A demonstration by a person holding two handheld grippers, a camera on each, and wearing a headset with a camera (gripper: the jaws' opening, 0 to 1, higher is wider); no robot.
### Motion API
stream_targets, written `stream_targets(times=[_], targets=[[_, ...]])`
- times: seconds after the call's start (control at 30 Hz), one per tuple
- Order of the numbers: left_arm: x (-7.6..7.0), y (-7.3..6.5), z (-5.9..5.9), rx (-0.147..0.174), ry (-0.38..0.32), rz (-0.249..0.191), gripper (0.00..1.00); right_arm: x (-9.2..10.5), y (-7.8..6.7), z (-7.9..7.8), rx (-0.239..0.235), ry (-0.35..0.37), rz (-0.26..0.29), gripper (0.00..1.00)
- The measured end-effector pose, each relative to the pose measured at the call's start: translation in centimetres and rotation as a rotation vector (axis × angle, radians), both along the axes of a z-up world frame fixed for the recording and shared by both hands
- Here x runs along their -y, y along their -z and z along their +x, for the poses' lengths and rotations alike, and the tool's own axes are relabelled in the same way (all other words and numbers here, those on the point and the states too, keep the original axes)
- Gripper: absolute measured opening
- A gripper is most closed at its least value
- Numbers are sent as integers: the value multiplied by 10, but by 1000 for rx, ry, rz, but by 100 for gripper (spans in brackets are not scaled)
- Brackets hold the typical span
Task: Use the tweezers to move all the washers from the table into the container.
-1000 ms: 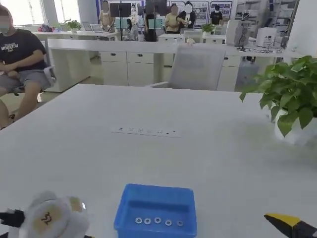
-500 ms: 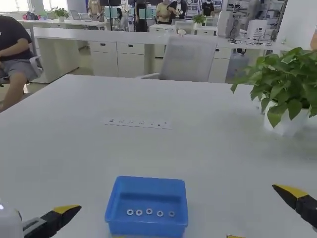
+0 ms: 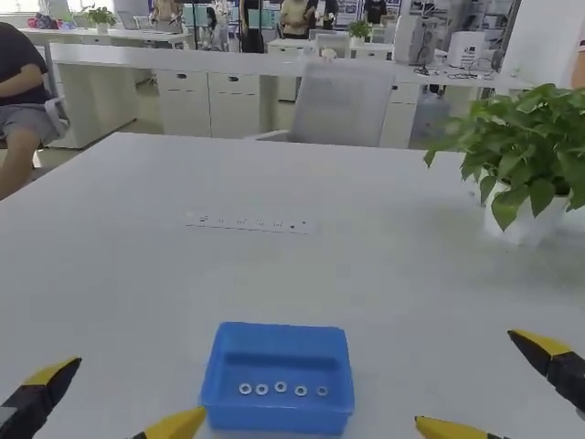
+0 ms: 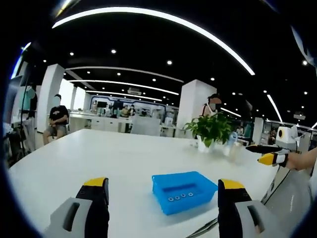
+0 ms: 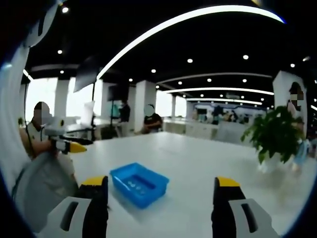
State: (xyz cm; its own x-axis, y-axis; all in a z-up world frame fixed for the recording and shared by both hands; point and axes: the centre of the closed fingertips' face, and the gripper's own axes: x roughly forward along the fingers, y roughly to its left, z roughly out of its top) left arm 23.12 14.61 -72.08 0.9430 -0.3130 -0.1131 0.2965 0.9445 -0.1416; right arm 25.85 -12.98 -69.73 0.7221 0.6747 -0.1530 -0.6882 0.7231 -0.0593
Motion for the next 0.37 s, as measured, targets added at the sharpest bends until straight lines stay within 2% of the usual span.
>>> stream_targets(times=[0.03, 0.13, 0.23, 0.3, 0.37], targets=[[-2, 0, 1, 5, 0, 18, 94, 0, 0, 1, 3, 13, -6, 86], [-6, 2, 1, -4, -1, 20, 94, 7, -7, 7, 44, 65, -10, 88], [-4, 2, 0, -10, 17, 8, 93, 11, -8, 8, 33, 84, 20, 89], [-5, 4, 0, -14, 10, 40, 92, 13, -6, 10, 18, 94, 27, 89], [-6, 3, 0, -12, 6, 15, 92, 13, -7, 11, 20, 100, 34, 89]])
